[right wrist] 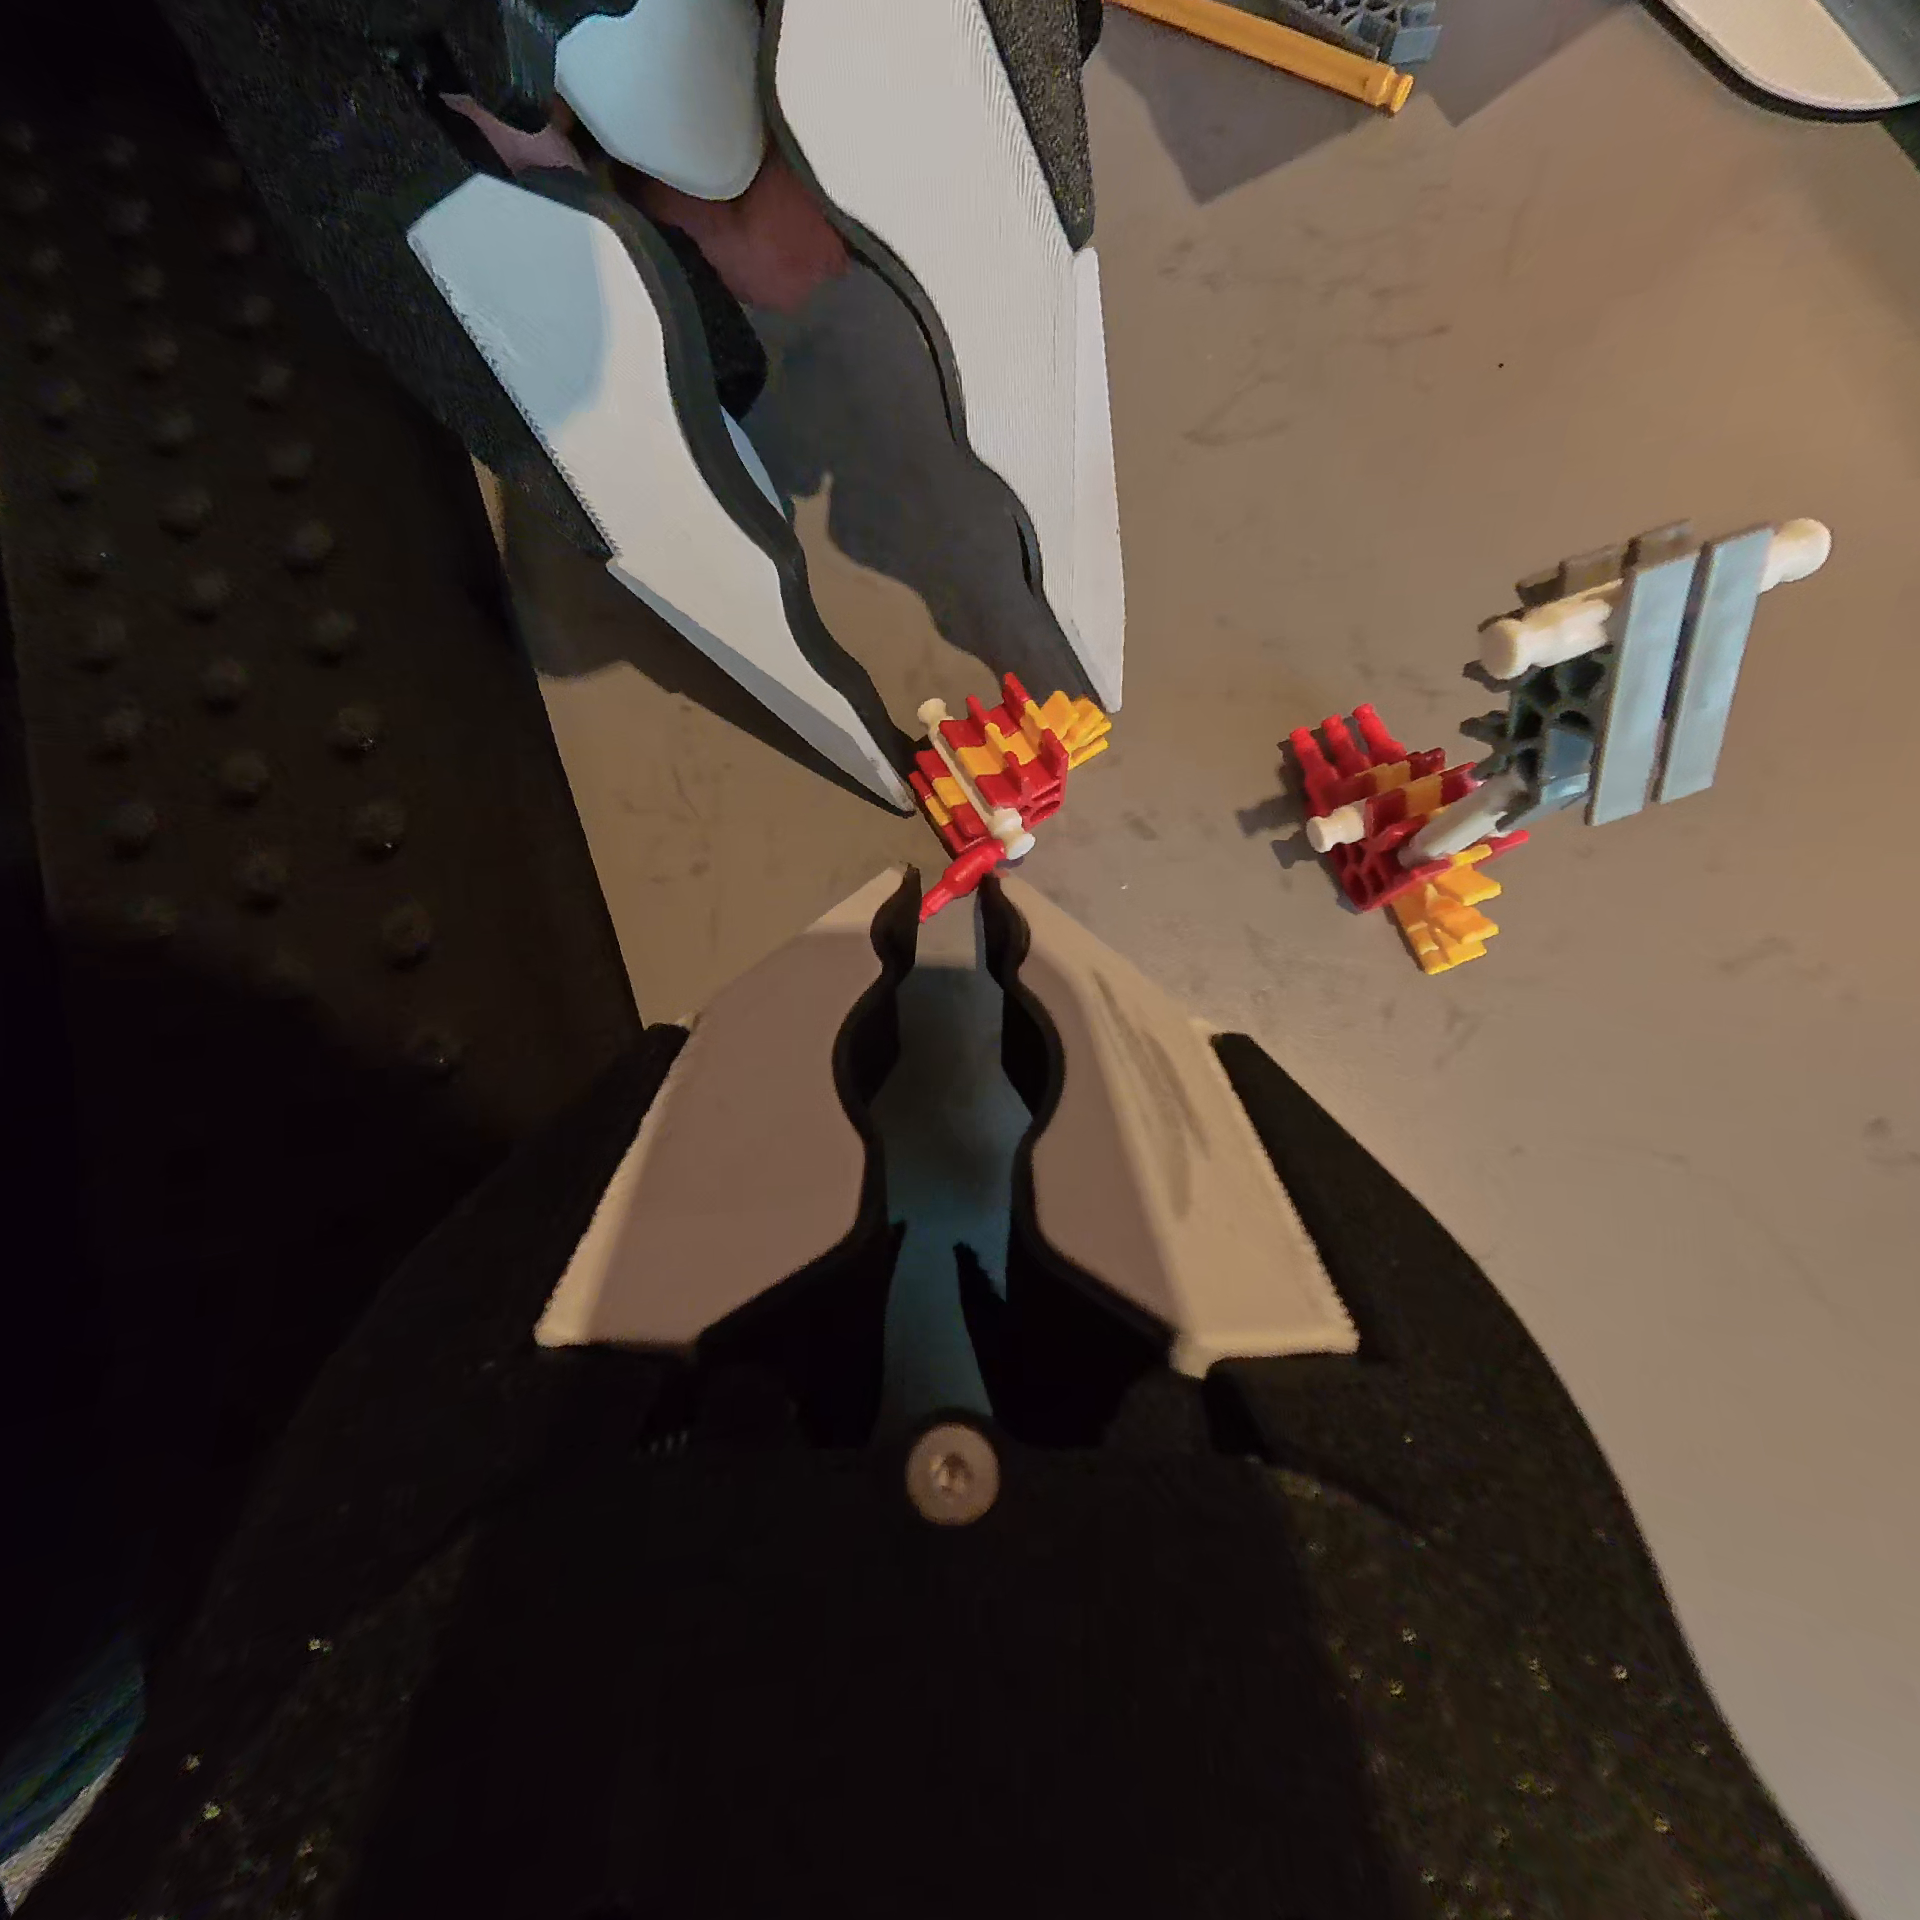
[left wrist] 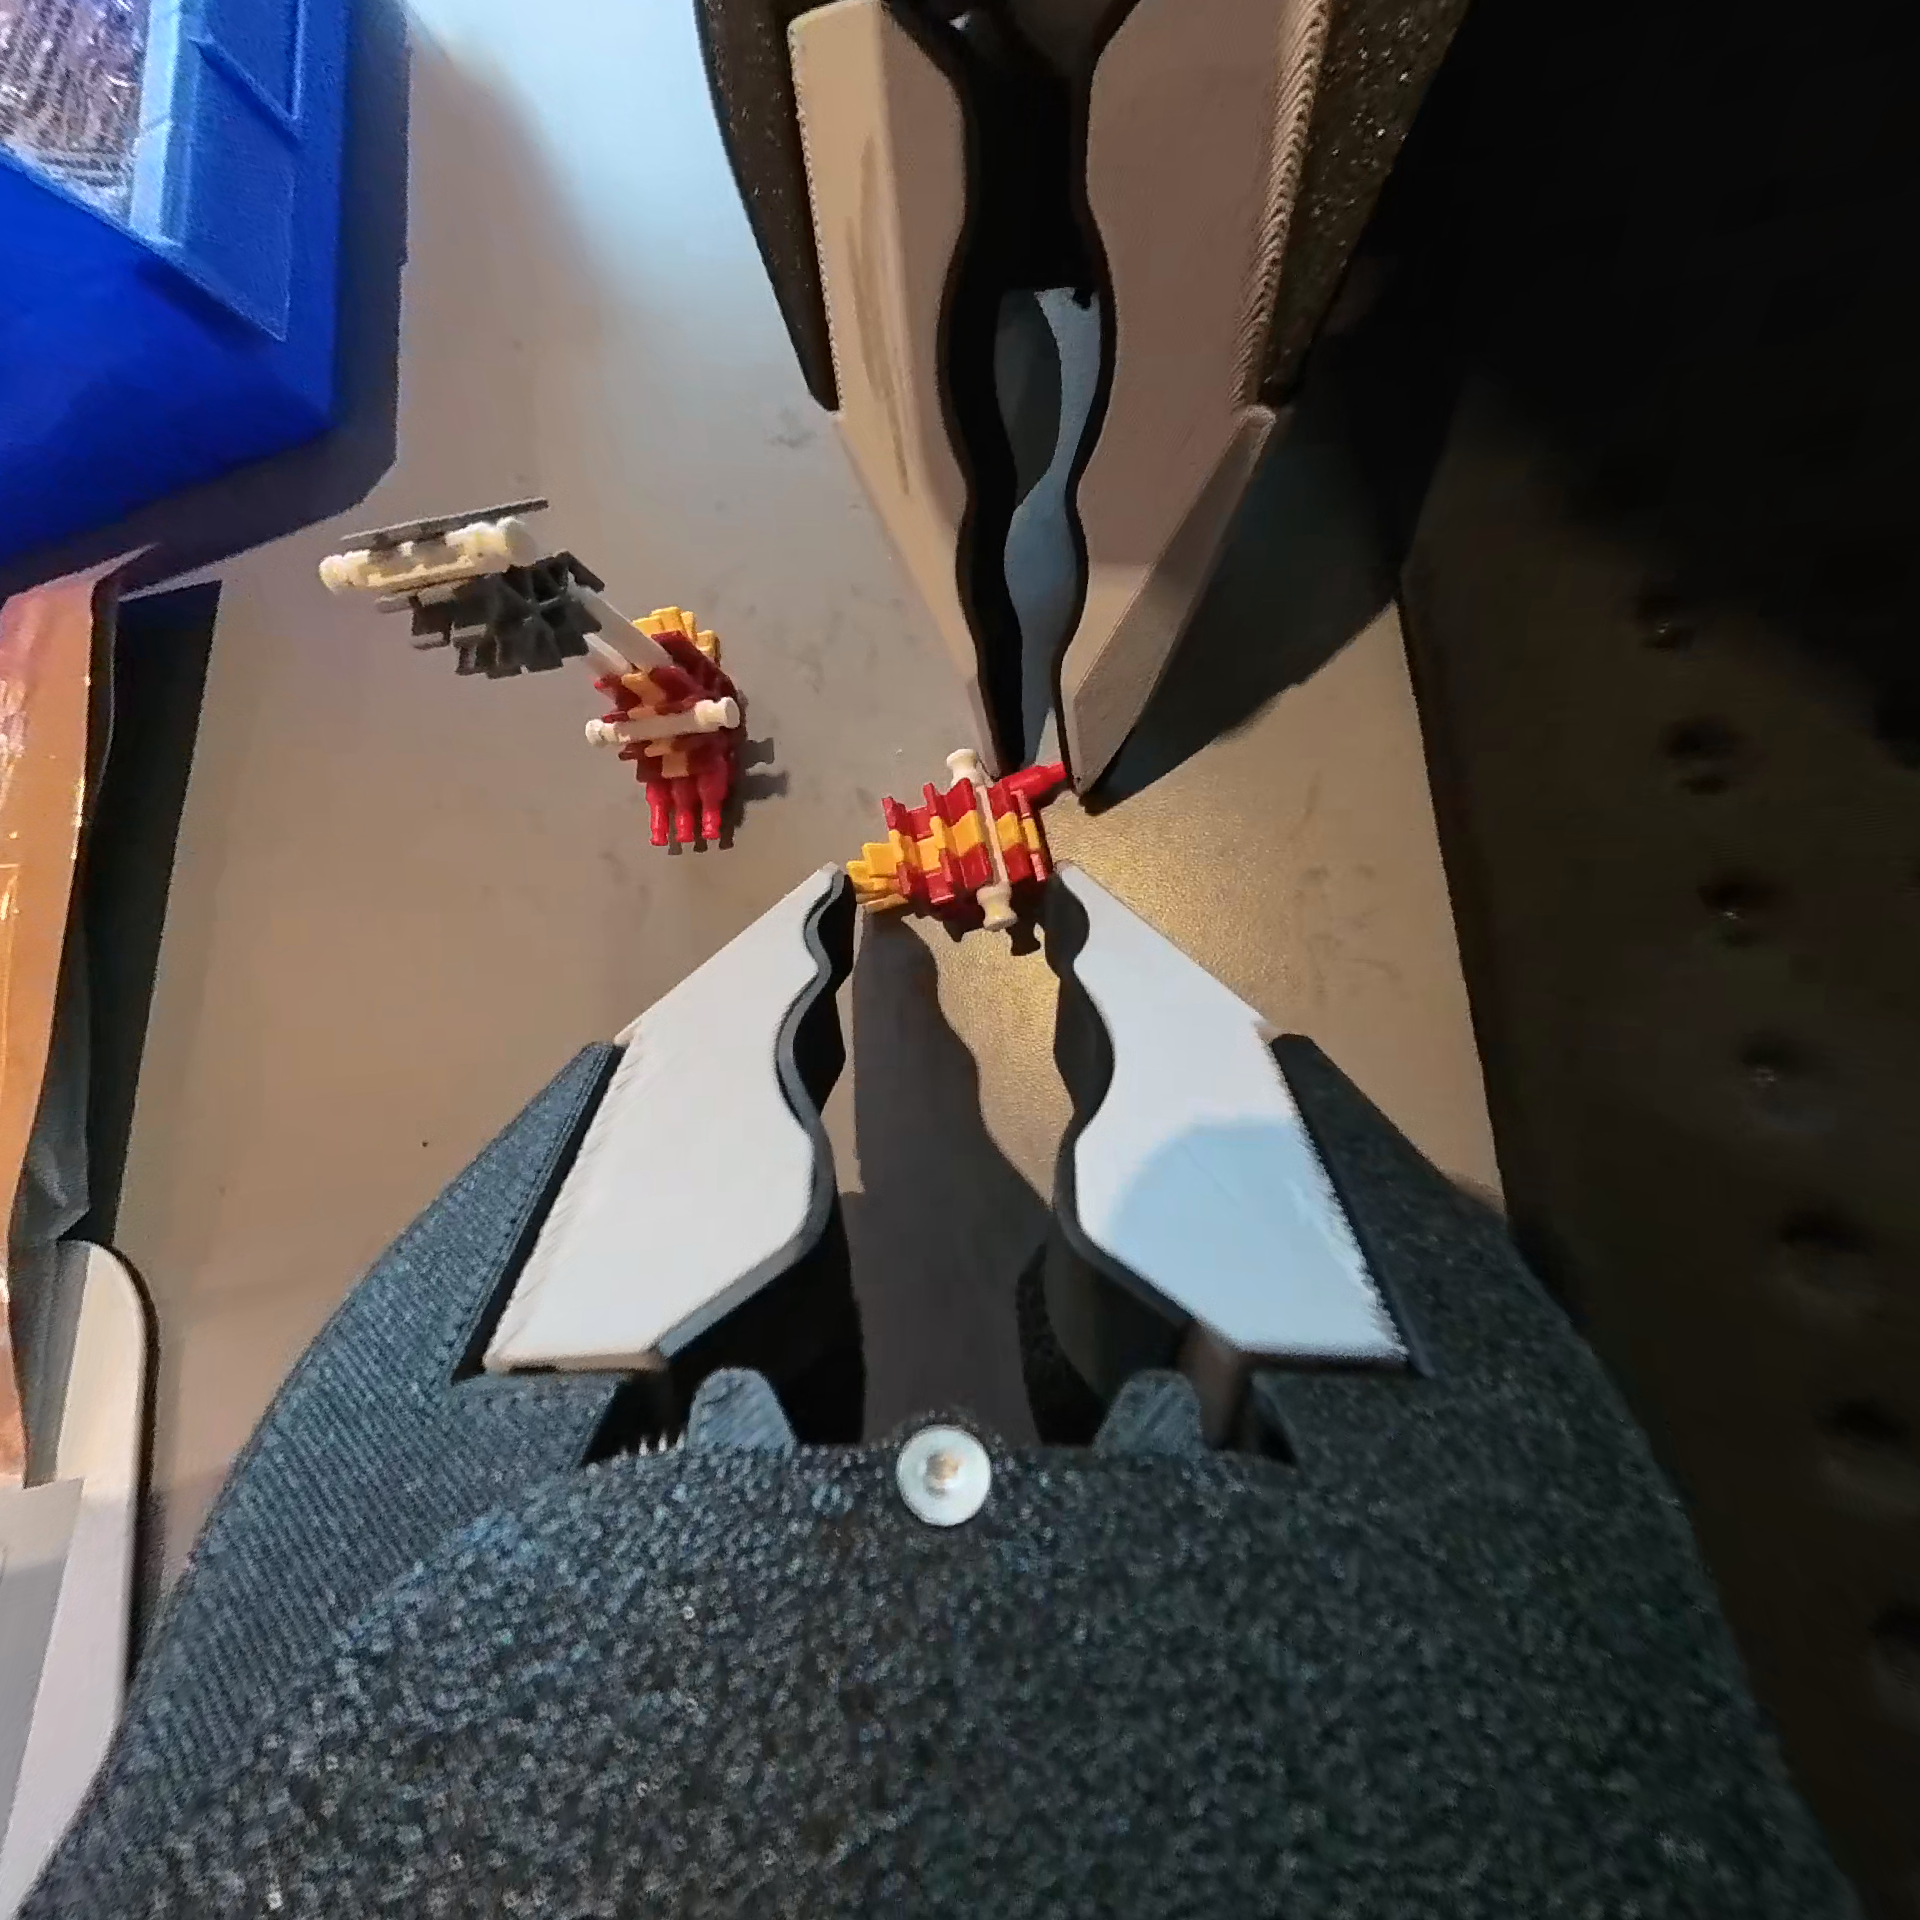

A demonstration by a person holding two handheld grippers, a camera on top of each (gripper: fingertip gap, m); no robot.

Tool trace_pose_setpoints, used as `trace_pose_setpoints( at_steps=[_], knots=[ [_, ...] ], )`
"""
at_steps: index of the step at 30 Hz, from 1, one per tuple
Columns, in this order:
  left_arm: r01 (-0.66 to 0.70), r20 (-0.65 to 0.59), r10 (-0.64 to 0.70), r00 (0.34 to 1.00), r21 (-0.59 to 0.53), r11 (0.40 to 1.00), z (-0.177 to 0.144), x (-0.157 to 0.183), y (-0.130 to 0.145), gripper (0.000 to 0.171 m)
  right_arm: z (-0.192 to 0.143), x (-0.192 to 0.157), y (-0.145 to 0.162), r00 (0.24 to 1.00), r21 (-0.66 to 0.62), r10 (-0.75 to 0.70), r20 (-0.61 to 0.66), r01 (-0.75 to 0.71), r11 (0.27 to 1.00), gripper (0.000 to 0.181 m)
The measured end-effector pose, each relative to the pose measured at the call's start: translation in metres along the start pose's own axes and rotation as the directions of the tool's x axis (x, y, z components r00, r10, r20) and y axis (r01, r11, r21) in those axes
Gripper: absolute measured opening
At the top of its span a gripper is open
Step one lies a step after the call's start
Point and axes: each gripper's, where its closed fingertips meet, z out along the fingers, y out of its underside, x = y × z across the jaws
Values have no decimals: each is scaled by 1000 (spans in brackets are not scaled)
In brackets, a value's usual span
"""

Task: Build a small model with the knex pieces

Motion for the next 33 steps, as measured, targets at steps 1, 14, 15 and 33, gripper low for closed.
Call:
trace_pose_setpoints(
  at_steps=[1,14,15,33],
  knots=[
    [3,1,-3,1000,2,1000,0,0,0,36,0,0,0,1000,0,-5,-1,5,1000,11],
    [0,24,-1,1000,55,998,2,-1,-1,35,2,-1,-3,995,7,-87,-38,87,996,9],
    [-5,26,4,1000,59,998,2,-1,-1,35,2,-2,-3,995,7,-97,-40,97,995,9],
    [-20,41,17,999,79,997,5,-2,-3,34,5,-2,-5,980,11,-195,-34,195,981,6]
  ],
)
